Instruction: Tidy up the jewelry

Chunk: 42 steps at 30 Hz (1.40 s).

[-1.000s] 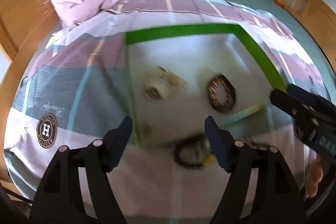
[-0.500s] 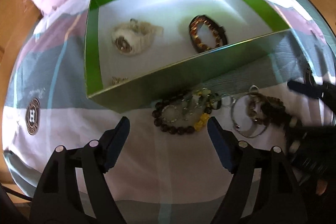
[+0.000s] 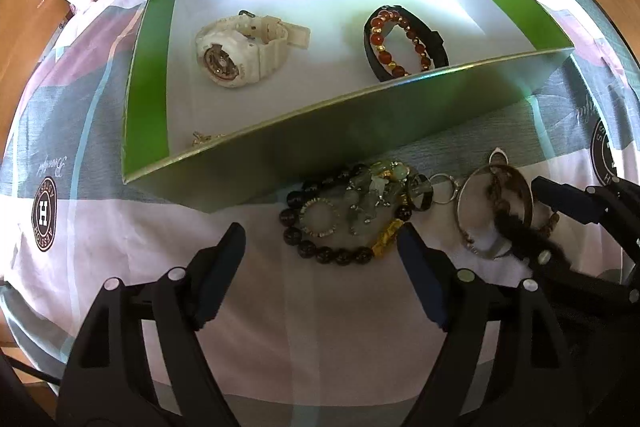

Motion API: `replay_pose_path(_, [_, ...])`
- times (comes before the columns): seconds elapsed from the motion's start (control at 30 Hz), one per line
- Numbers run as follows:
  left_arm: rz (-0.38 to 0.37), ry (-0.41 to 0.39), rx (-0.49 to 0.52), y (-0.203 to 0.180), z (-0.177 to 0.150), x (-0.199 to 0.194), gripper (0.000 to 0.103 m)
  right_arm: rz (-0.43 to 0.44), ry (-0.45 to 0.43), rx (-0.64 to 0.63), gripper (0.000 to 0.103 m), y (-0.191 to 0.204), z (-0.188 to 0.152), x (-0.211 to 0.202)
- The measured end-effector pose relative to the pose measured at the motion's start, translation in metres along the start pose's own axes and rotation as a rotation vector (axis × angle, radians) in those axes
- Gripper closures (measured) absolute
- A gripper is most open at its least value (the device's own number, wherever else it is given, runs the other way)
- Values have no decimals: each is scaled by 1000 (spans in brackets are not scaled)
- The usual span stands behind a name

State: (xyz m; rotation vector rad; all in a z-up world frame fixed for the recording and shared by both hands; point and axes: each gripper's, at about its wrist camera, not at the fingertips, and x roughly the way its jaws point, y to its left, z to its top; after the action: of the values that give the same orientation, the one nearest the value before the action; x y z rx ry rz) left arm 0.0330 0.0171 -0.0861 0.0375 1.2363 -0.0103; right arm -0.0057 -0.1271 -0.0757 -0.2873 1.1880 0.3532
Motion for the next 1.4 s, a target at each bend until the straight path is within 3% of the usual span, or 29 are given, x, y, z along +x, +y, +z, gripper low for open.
replay_pose_path(0.03, [-10,-1,2,0,-1,0,37,4,-3,1,79,0,0,-1])
replay_pose_path(0.2, [-28,-1,15,-11,-5,-7,59,15,-10,8,87,0,0,-4])
replay_pose_path(0.27, [-47,4,17,-13,-4,-9,77,23,-17,24,90,-6,1,-6])
replay_pose_path(0.3, [-62,15,18,-12,-5,-11,92,28,-21,34,93,-8,1,-9])
replay_pose_path(0.4, [-33,18,21,-7,-6,-20,97,34,-52,64,96,-14,3,-16])
replay_pose_path(0.73, [-101,-4,-109,39,-6,-46,97,102,-149,143,99,-31,8,-45])
replay_pose_path(0.9, [-87,25,-117,36,-3,-28,73,88,-79,168,98,-42,12,-32])
replay_pose_path(1.1, [-55,60,-134,35,-4,-4,72,41,-38,173,69,-45,10,-20])
replay_pose_path(1.3, [-61,35,-167,36,-1,5,50,0,-6,162,53,-42,8,-11])
replay_pose_path(1.4, [-53,22,-156,28,-1,7,42,-22,-11,150,52,-38,8,-9])
